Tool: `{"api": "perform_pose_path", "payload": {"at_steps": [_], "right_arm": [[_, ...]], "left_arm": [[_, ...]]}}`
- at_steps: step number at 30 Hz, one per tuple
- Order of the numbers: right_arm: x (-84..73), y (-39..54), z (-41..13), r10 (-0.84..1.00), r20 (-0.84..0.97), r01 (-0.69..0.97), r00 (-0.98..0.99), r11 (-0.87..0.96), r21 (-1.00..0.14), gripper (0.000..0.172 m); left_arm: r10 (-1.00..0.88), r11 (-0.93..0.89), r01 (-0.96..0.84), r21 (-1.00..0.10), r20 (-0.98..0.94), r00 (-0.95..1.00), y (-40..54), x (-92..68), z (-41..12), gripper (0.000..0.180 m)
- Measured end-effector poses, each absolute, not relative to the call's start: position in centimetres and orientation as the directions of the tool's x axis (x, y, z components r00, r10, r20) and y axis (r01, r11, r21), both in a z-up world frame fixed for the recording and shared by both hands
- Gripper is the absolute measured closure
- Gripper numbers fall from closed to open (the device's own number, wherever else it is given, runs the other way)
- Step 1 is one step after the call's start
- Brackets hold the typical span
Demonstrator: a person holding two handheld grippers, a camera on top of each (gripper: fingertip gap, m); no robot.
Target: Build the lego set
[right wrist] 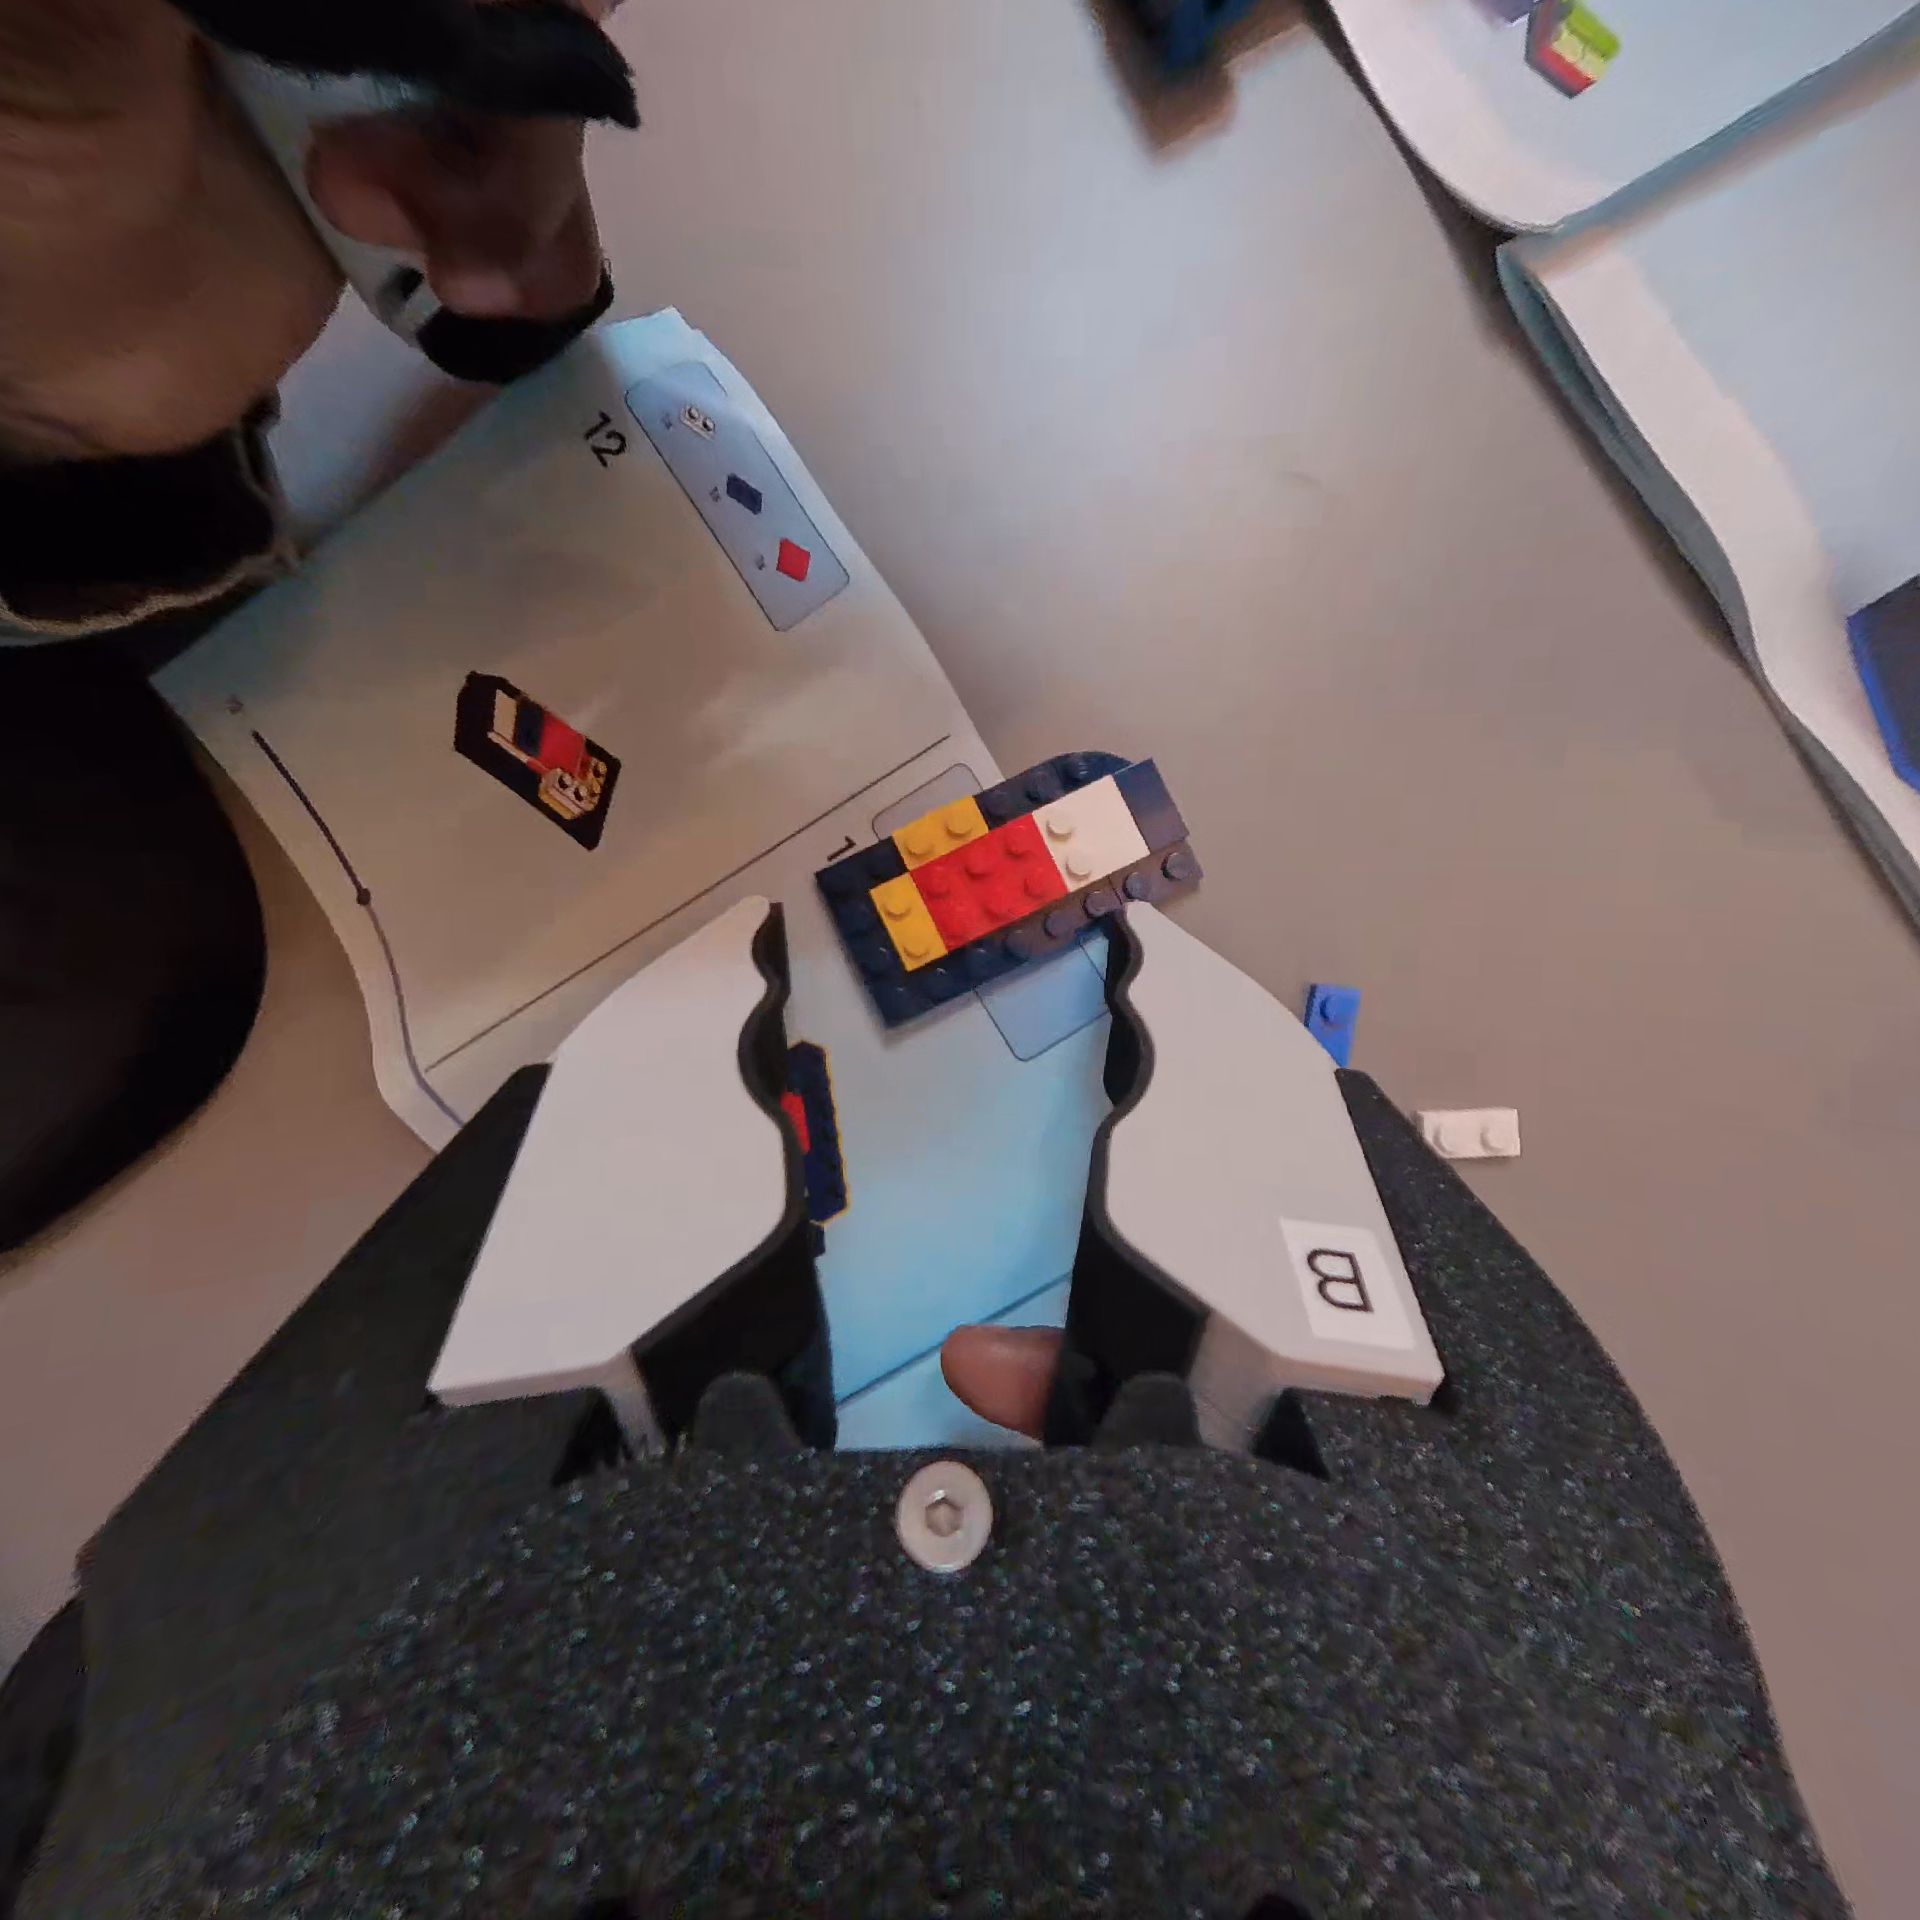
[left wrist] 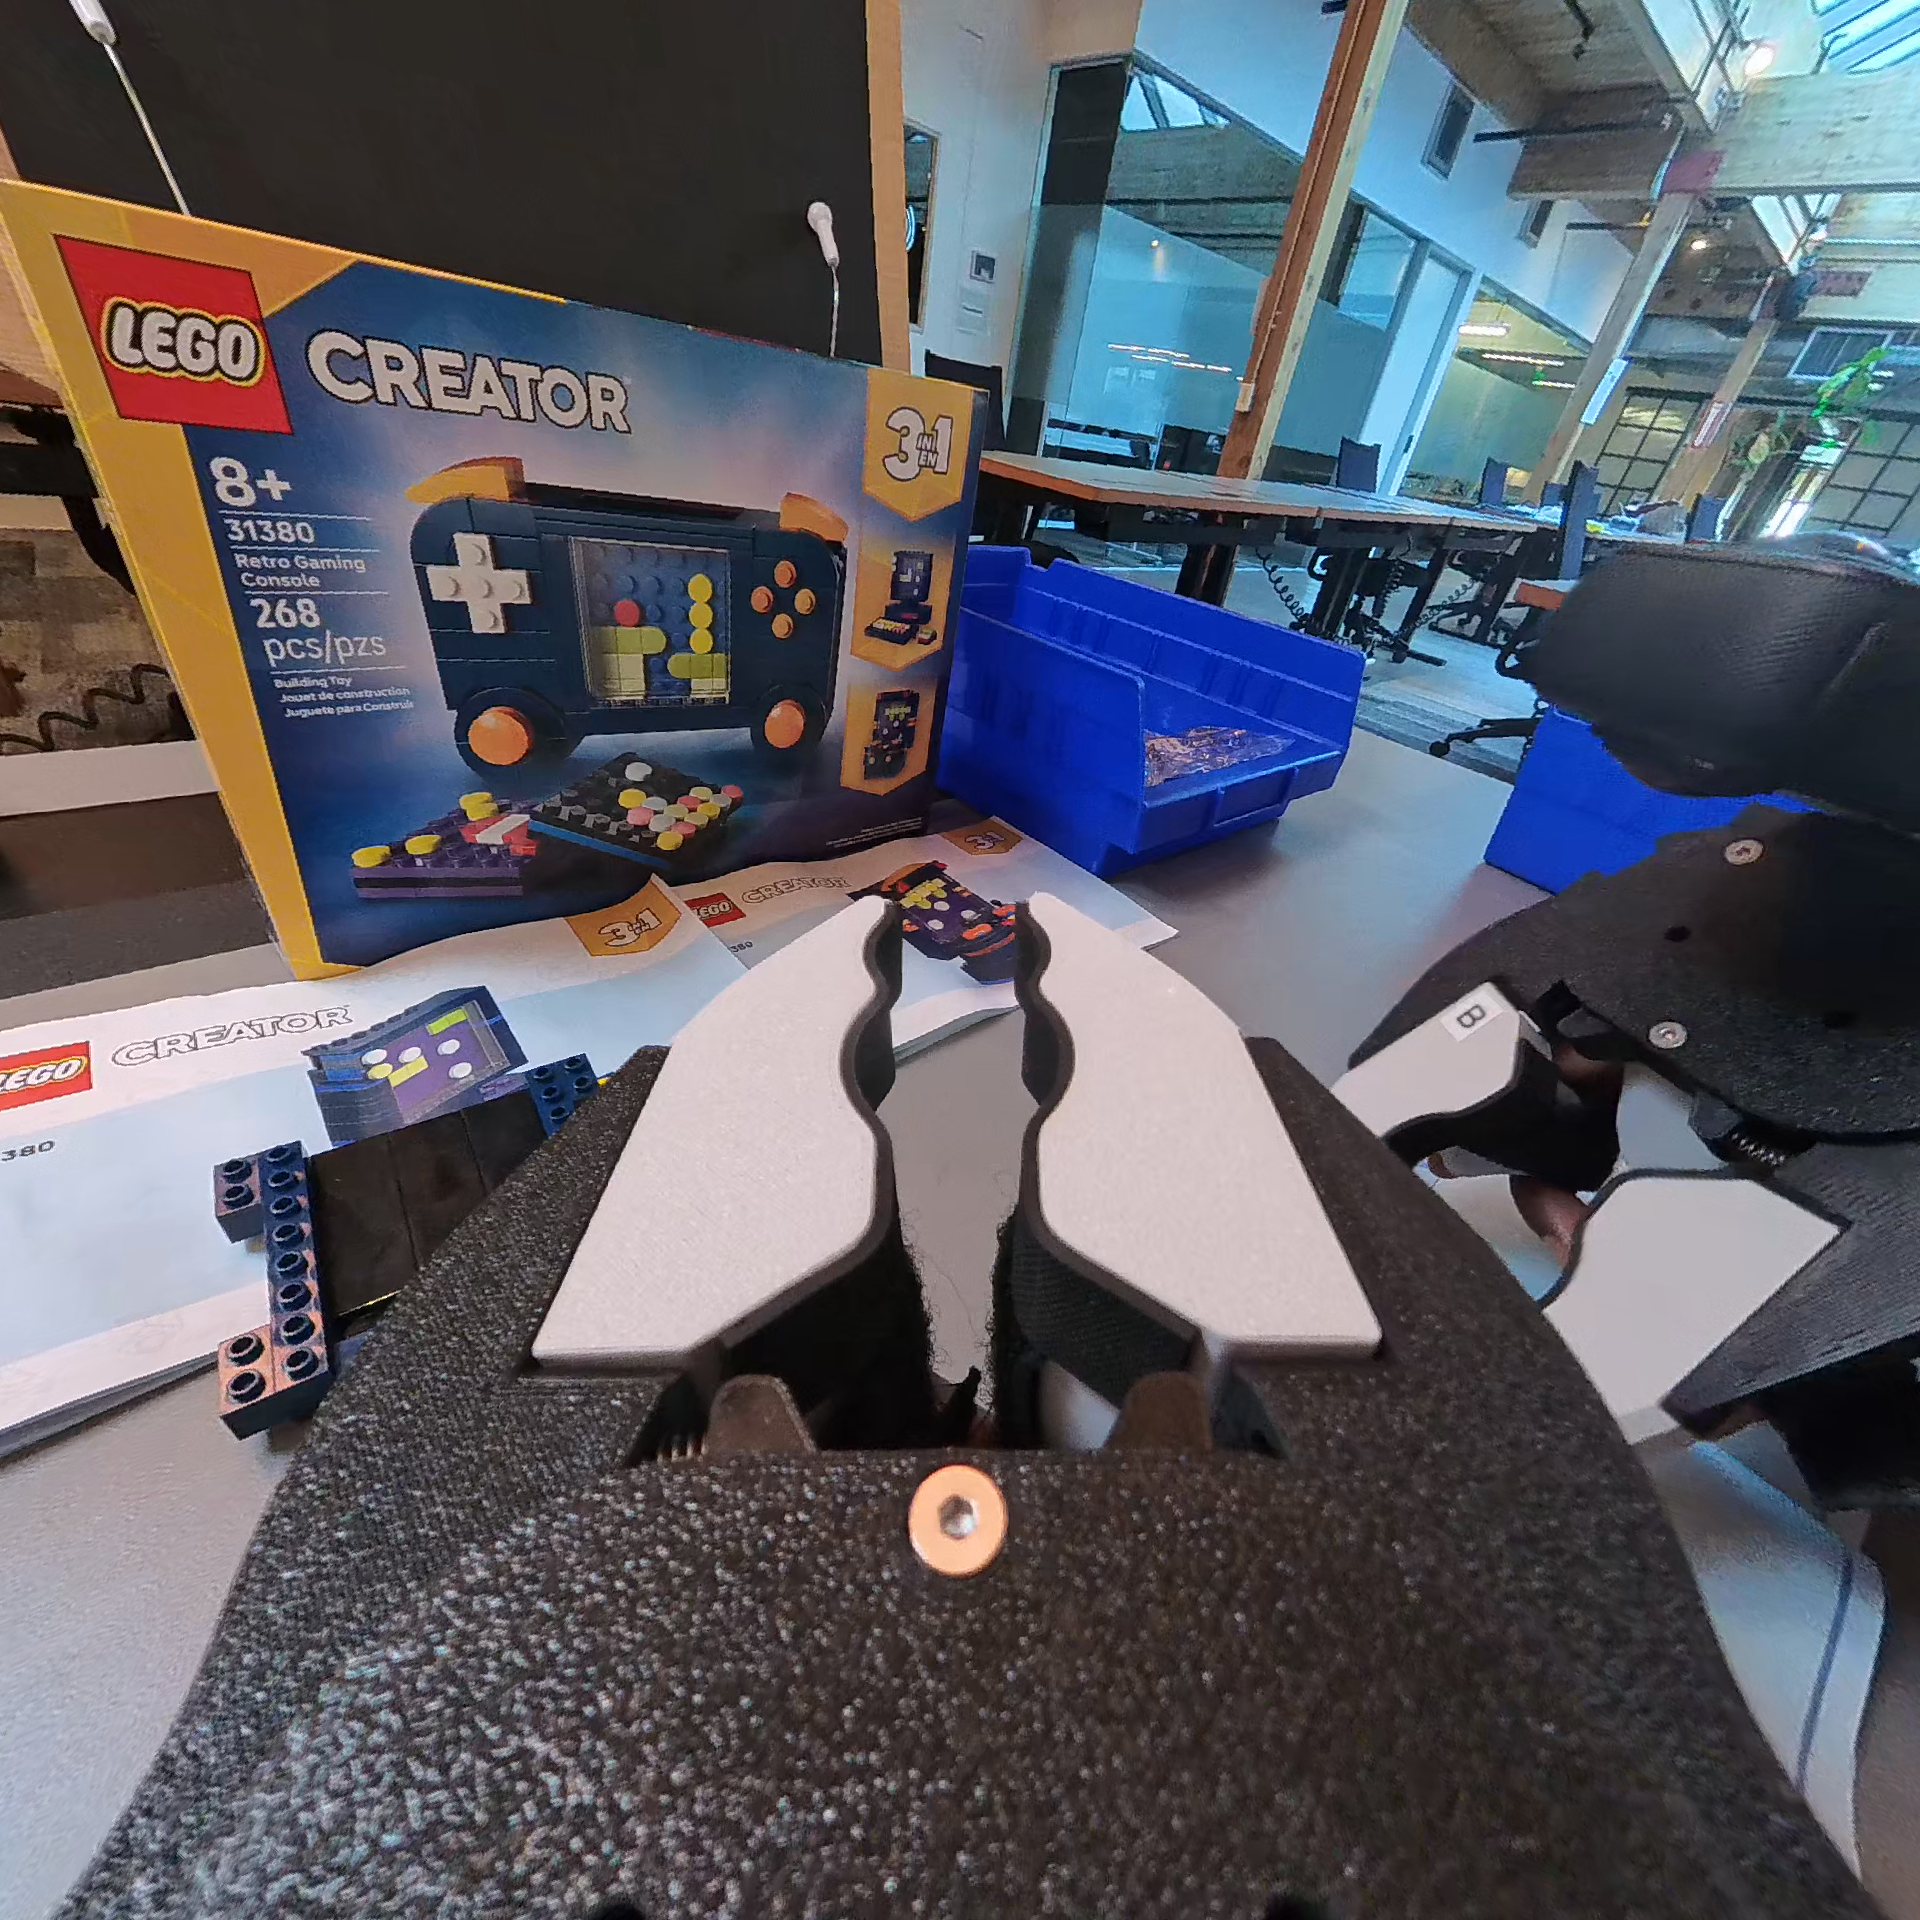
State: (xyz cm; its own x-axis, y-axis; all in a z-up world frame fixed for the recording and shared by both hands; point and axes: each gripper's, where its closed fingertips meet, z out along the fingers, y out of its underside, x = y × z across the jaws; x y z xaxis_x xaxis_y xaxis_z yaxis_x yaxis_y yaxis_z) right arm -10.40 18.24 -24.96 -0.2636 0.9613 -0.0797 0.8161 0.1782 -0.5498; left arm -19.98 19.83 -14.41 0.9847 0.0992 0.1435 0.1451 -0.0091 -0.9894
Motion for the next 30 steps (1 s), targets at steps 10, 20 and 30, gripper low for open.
{"api": "perform_pose_path", "payload": {"at_steps": [10,20,30], "right_arm": [[-10.8,18.0,-25.2,0.965,-0.008,0.821,-0.261,0.218,-0.528,0.094],[-9.8,18.2,-25.5,0.939,0.018,0.808,-0.343,0.305,-0.505,0.129],[-6.9,17.8,-24.5,0.699,0.052,0.527,-0.713,0.583,-0.618,0.133]], "left_arm": [[0.100,0.000,0.144,-0.990,0.143,0.985,19.8,-20.0,-14.2,0.161],[0.089,0.002,0.156,-0.988,0.155,0.984,19.8,-19.8,-14.2,0.161],[0.069,-0.023,0.161,-0.987,0.160,0.985,20.0,-19.5,-14.6,0.160]]}}
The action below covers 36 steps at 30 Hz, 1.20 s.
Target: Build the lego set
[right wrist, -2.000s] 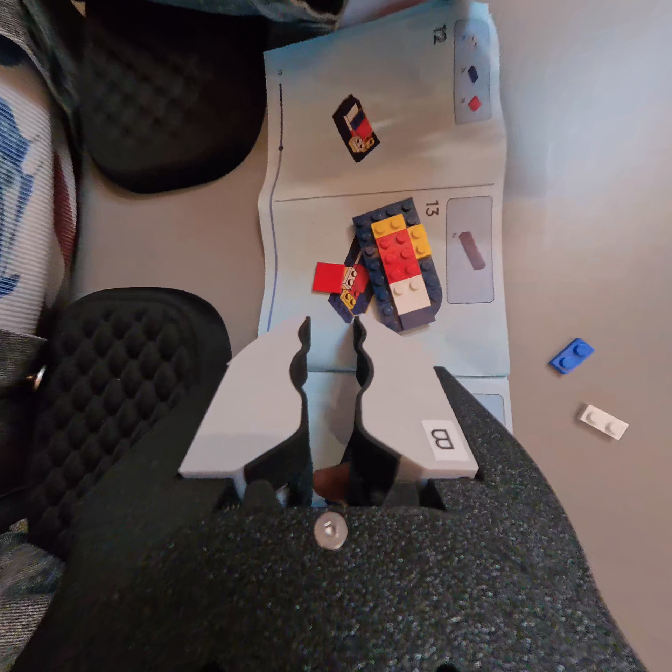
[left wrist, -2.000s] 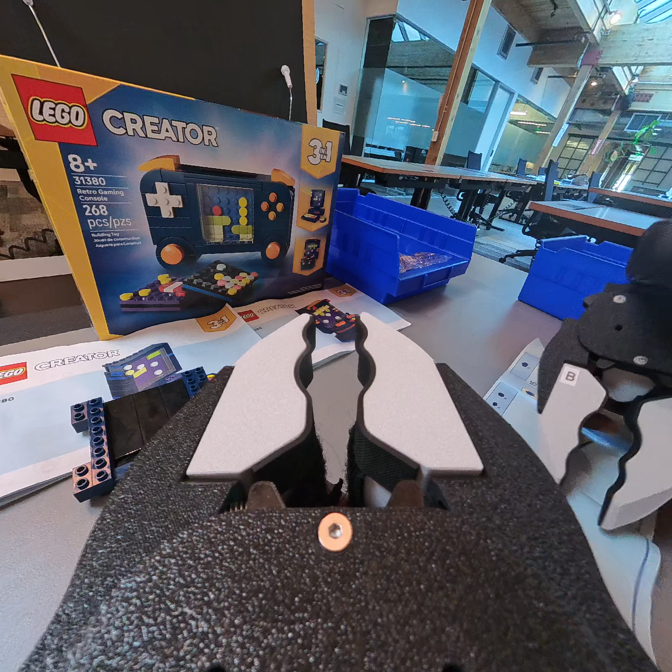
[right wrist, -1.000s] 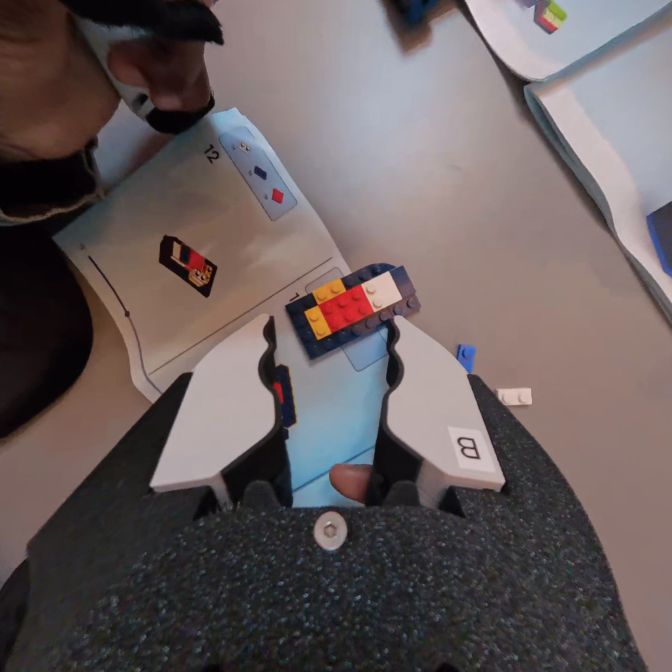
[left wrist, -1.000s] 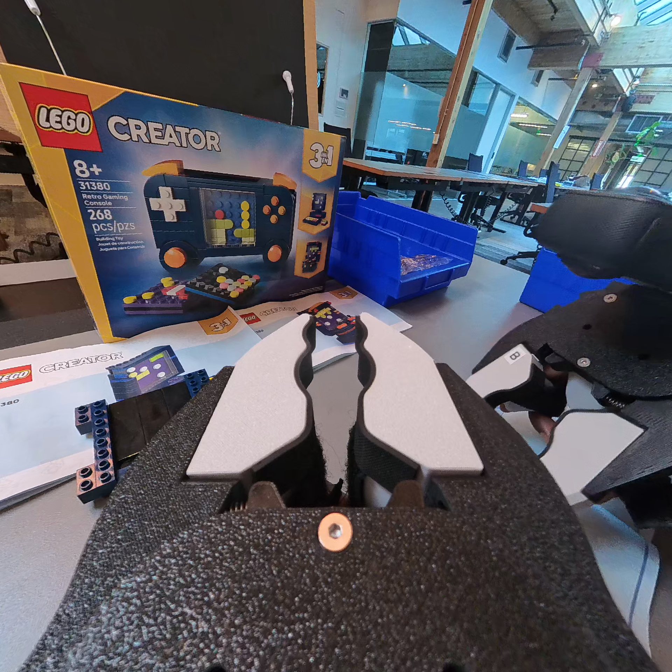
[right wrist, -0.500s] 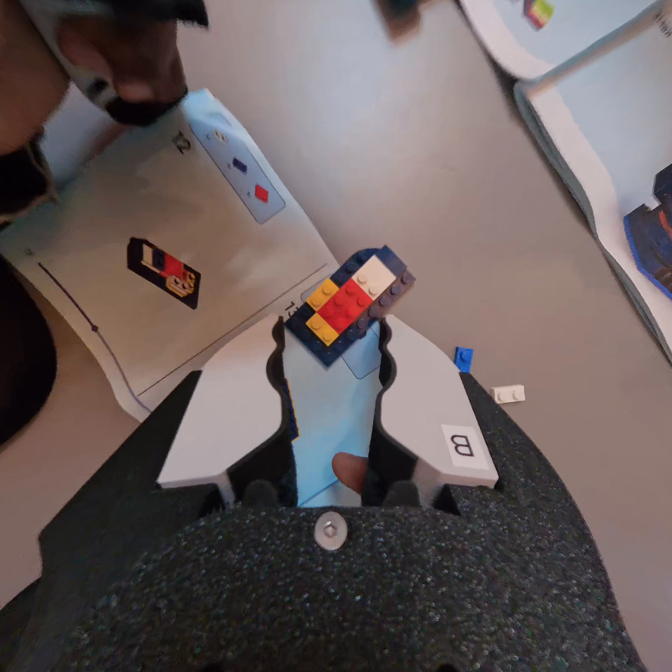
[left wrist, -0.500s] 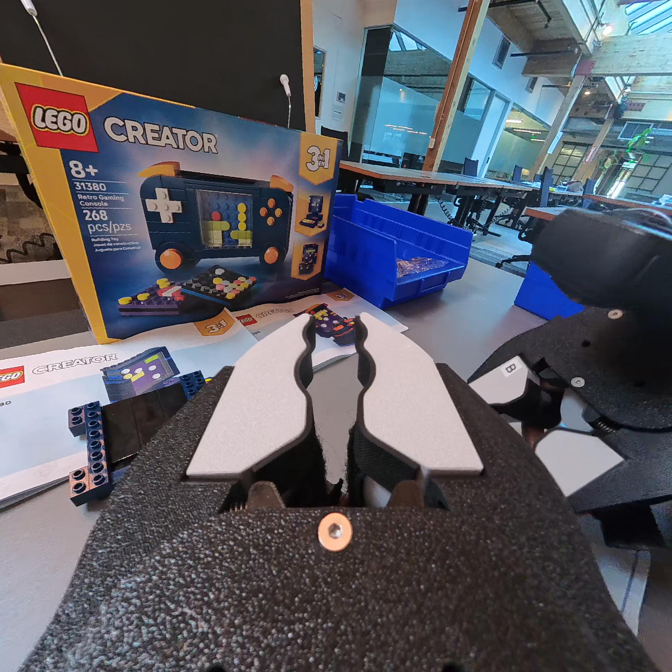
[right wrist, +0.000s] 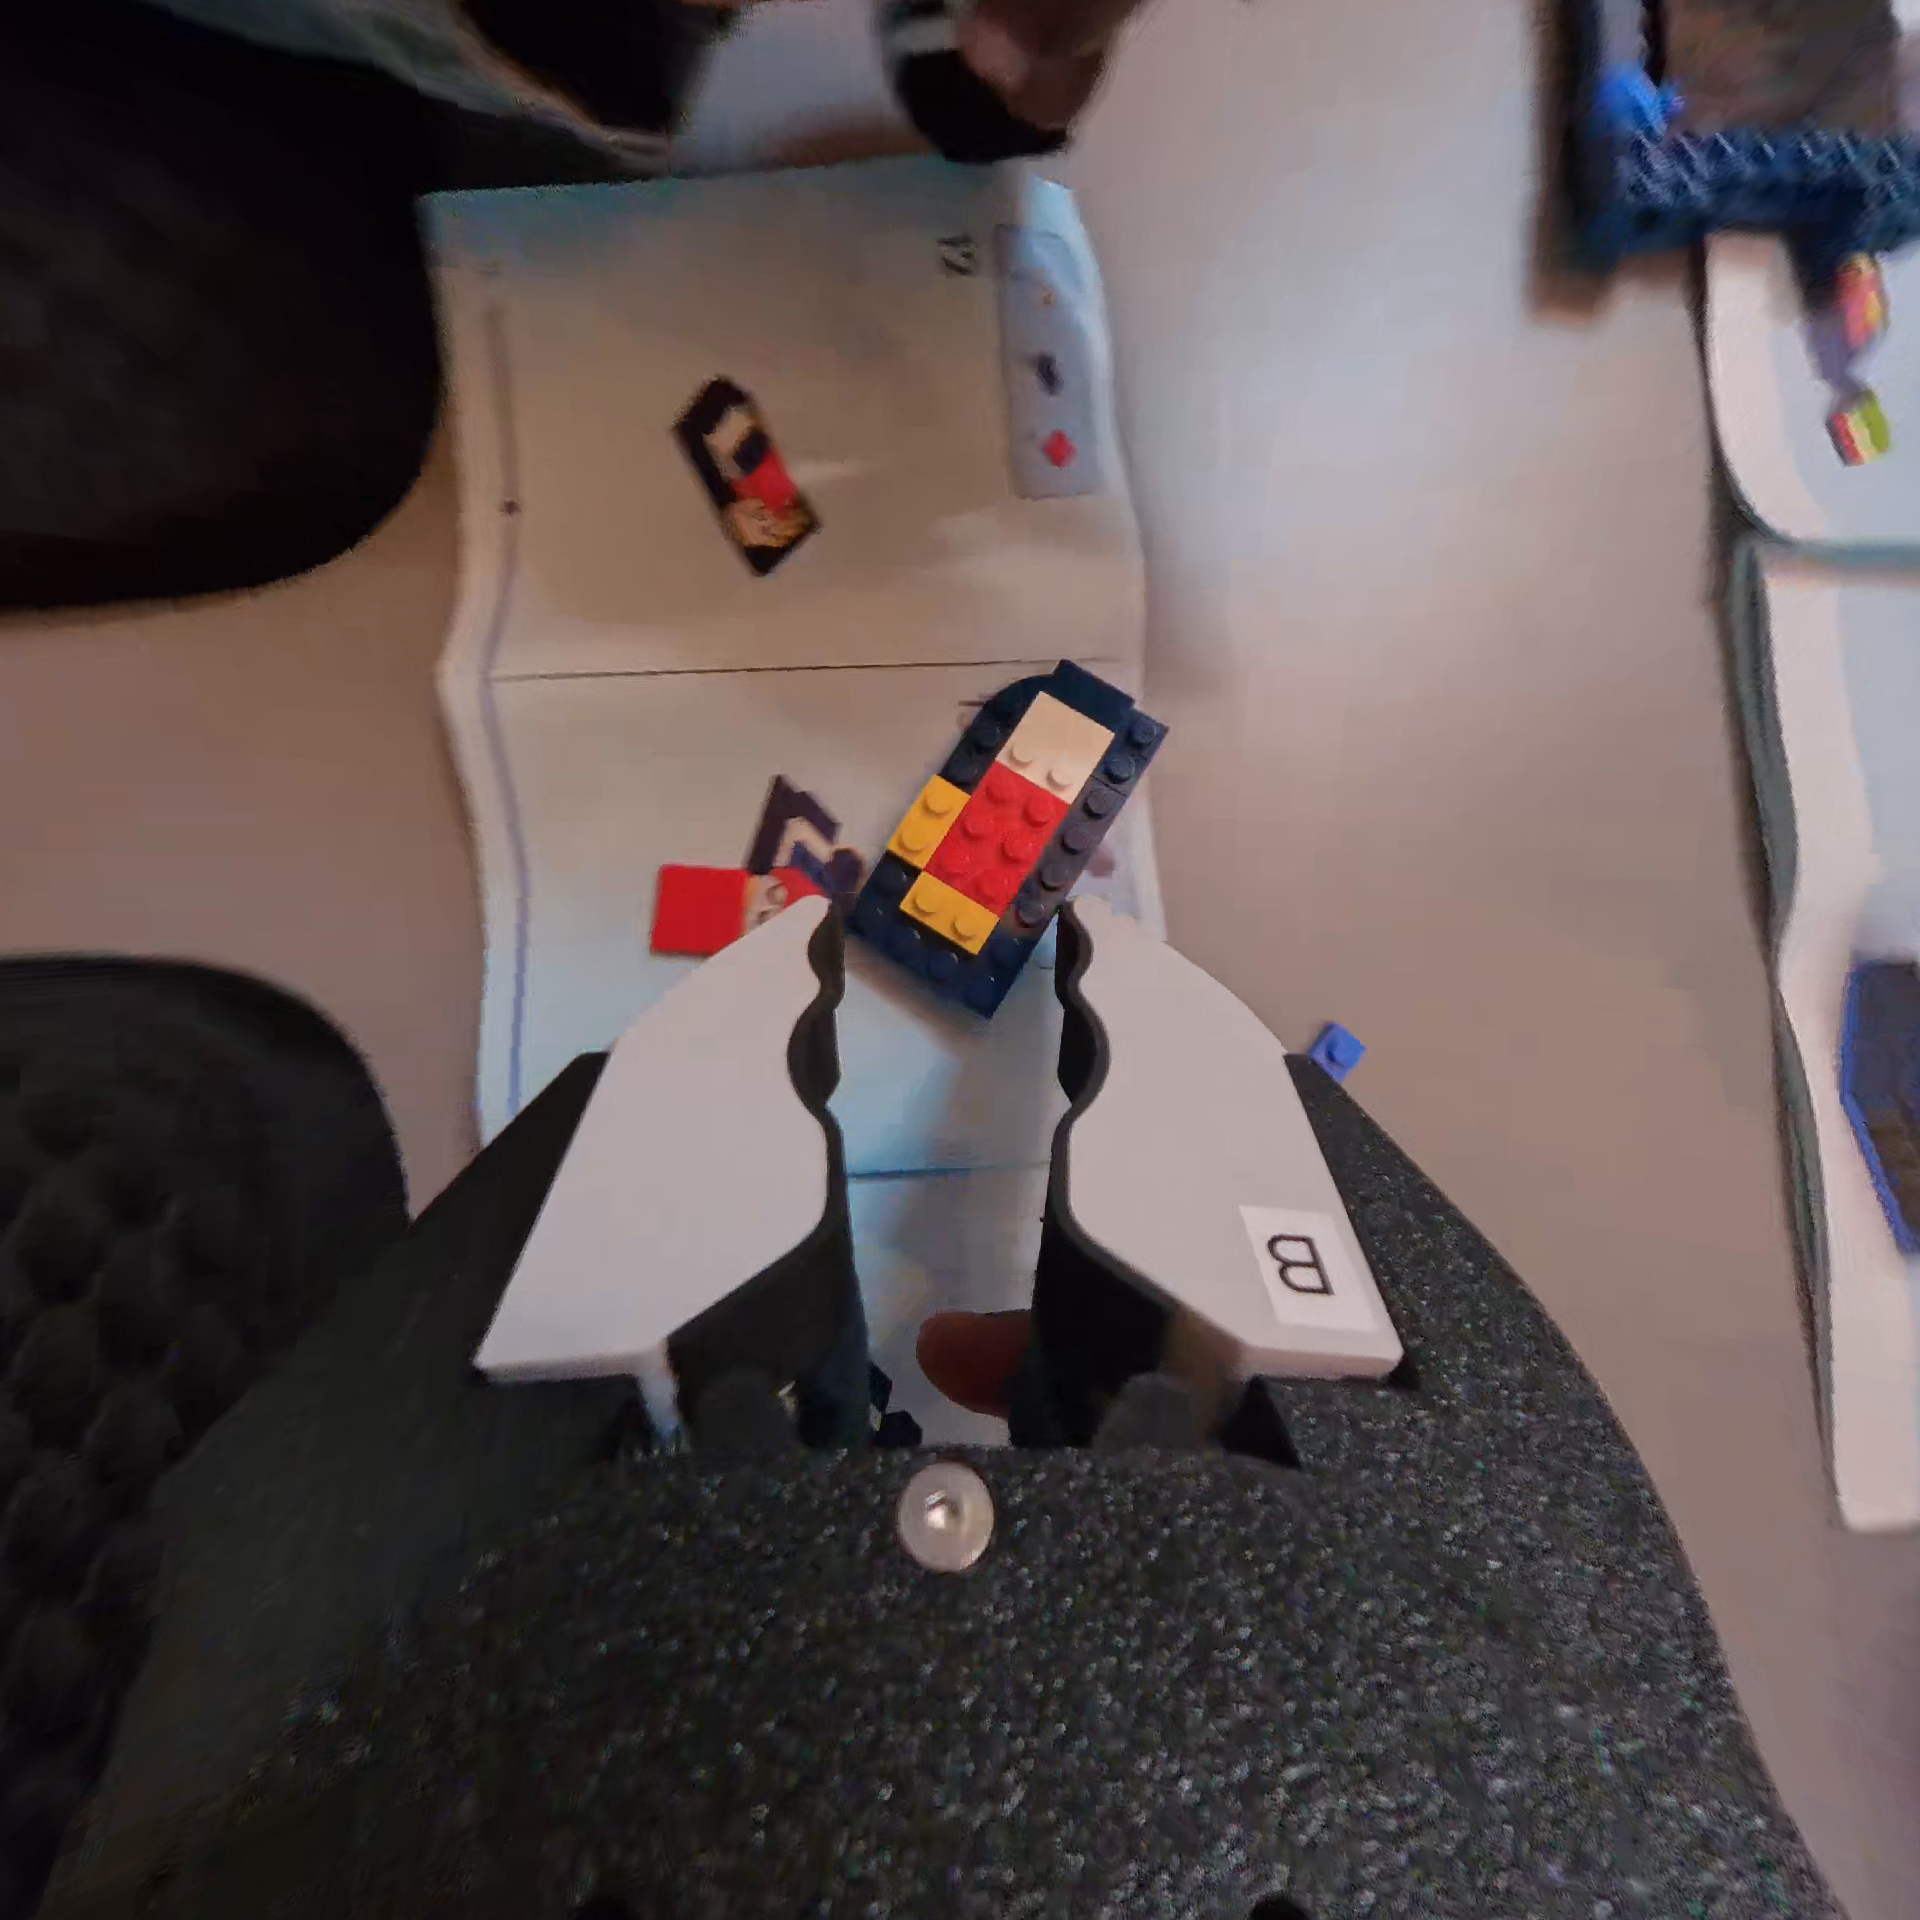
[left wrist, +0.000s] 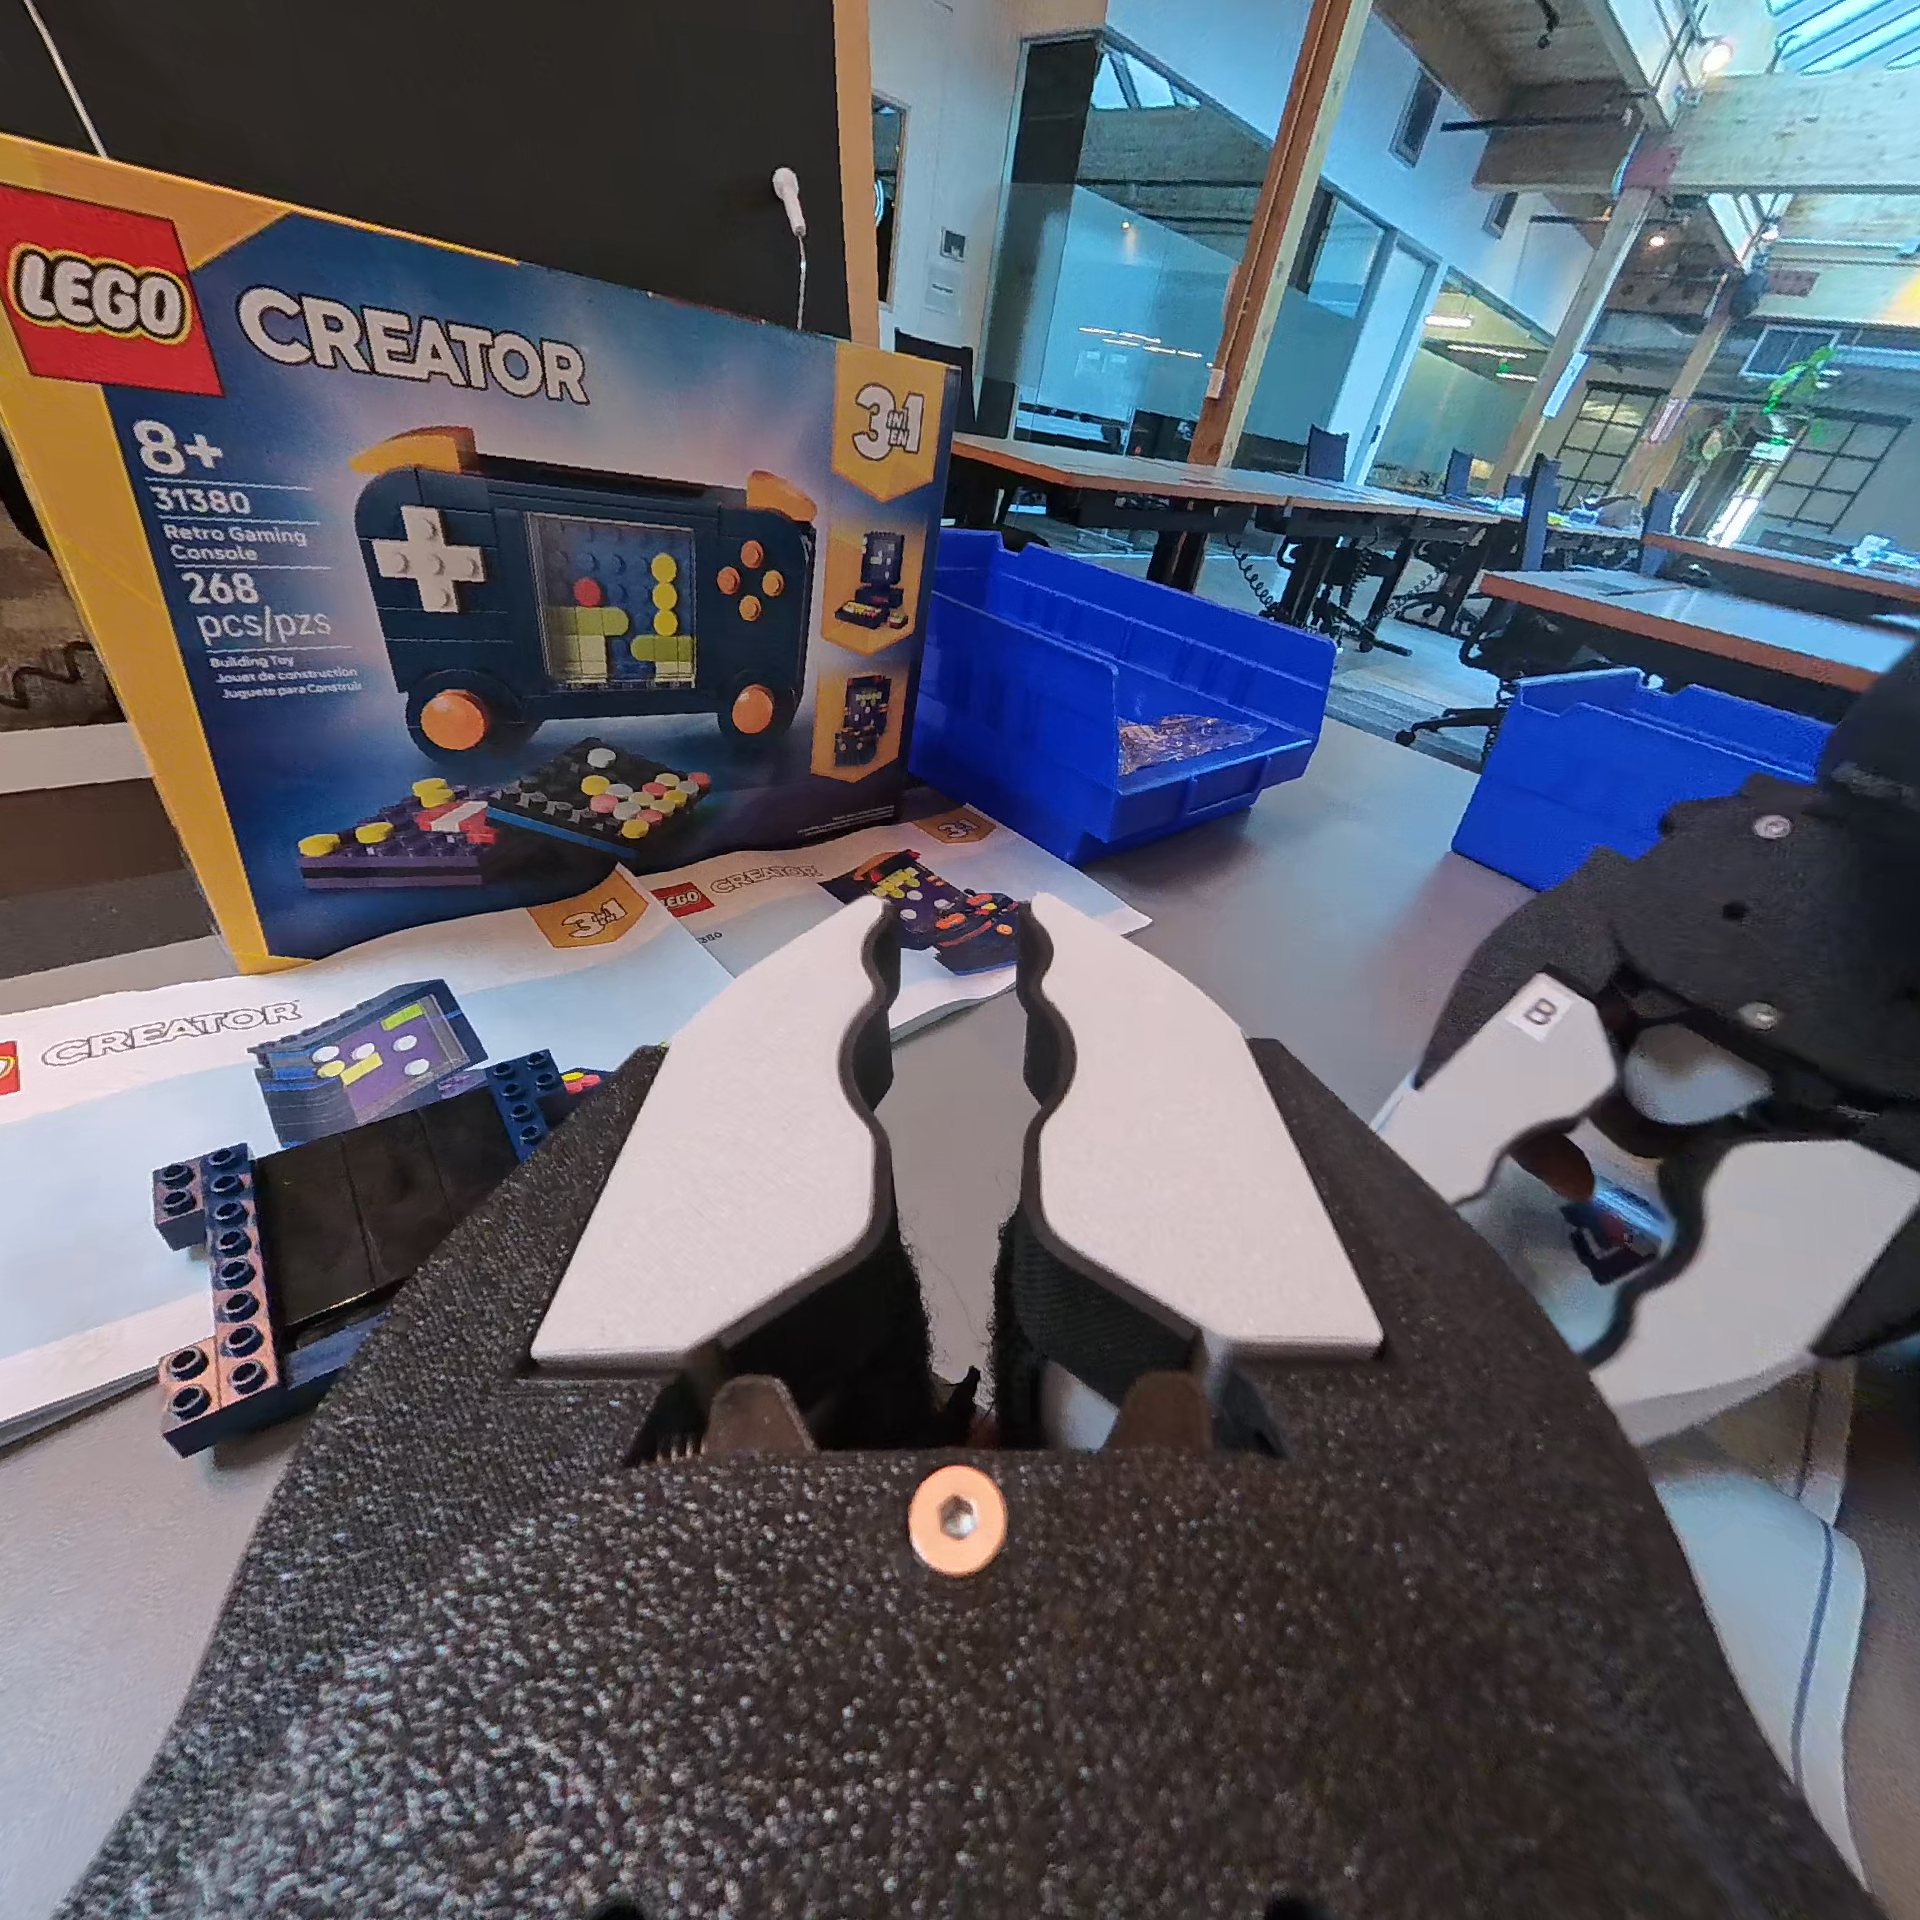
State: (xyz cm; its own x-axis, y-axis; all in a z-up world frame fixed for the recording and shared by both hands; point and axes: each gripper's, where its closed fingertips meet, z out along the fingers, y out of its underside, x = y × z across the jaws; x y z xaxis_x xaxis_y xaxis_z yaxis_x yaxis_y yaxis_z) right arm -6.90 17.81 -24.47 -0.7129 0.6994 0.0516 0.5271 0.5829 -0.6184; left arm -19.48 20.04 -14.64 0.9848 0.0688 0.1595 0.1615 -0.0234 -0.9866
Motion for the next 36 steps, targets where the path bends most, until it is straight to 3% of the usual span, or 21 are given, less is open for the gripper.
{"api": "perform_pose_path", "payload": {"at_steps": [6,19,22,24,26,30,36], "right_arm": [[-5.8,16.7,-24.7,0.578,0.095,0.385,-0.810,0.648,-0.657,0.133],[-7.1,16.0,-23.5,0.667,-0.016,0.436,-0.745,0.469,-0.768,0.122],[-7.5,15.8,-24.6,0.703,-0.061,0.510,-0.709,0.451,-0.733,0.113],[-7.6,15.7,-25.2,0.714,-0.058,0.527,-0.698,0.456,-0.717,0.116],[-7.5,15.6,-25.3,0.698,-0.027,0.501,-0.715,0.485,-0.717,0.131],[-6.7,14.8,-25.1,0.619,0.025,0.404,-0.785,0.543,-0.736,0.131],[-6.1,13.4,-24.5,0.528,0.075,0.290,-0.846,0.573,-0.766,0.131]], "left_arm": [[0.066,-0.031,0.158,-0.987,0.156,0.986,20.1,-19.4,-14.8,0.160],[0.054,-0.039,0.168,-0.985,0.166,0.985,20.2,-19.3,-14.9,0.160],[0.053,-0.039,0.172,-0.984,0.170,0.984,20.2,-19.3,-14.9,0.160],[0.043,-0.052,0.168,-0.984,0.166,0.985,20.2,-19.2,-15.0,0.159],[-0.019,-0.130,0.136,-0.982,0.140,0.990,20.2,-18.5,-15.8,0.161],[-0.082,-0.344,0.076,-0.936,0.111,0.990,19.6,-17.7,-18.6,0.163],[-0.057,-0.438,-0.086,-0.895,-0.068,0.996,17.7,-19.2,-20.7,0.164]]}}
